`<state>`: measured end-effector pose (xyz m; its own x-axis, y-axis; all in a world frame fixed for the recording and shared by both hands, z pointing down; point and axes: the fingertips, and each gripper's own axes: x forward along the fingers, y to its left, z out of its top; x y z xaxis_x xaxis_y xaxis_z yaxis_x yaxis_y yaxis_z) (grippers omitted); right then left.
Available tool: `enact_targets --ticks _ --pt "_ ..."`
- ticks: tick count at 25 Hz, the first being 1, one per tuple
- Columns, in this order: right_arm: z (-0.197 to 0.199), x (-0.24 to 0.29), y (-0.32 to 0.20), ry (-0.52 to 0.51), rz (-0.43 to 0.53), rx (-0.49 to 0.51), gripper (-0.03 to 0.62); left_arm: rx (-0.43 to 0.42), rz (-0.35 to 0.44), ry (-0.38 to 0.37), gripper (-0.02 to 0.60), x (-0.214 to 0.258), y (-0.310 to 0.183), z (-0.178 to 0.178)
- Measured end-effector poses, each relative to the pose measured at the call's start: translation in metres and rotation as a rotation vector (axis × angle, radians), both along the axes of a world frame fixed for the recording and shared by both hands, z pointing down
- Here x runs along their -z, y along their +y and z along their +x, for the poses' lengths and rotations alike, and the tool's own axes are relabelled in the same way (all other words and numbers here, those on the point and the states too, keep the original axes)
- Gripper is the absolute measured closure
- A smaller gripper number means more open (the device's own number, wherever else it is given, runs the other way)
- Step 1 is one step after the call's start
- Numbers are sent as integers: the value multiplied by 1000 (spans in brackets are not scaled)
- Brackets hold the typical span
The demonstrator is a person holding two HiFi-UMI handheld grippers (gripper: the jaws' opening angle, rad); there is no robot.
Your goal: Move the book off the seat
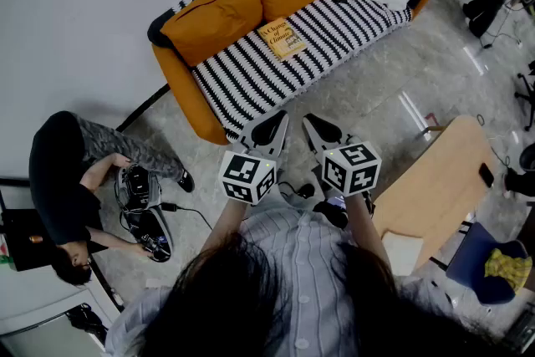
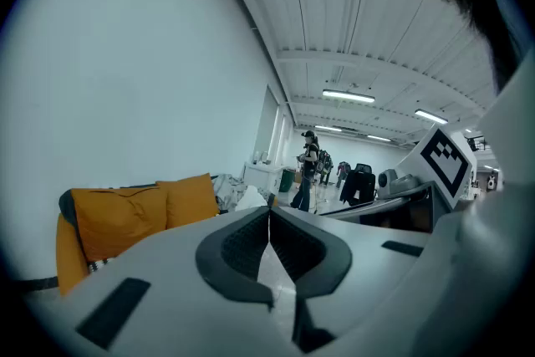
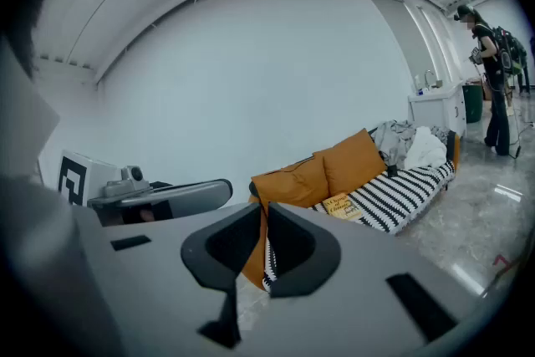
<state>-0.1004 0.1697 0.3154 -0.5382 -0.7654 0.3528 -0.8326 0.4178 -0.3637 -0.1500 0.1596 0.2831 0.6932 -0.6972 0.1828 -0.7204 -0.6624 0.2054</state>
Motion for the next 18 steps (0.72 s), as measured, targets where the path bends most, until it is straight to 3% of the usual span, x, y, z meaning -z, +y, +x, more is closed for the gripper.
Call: enact_targets --ticks 18 --pt "5 5 22 -27 81 -38 554 15 14 -31 569 -1 21 -7"
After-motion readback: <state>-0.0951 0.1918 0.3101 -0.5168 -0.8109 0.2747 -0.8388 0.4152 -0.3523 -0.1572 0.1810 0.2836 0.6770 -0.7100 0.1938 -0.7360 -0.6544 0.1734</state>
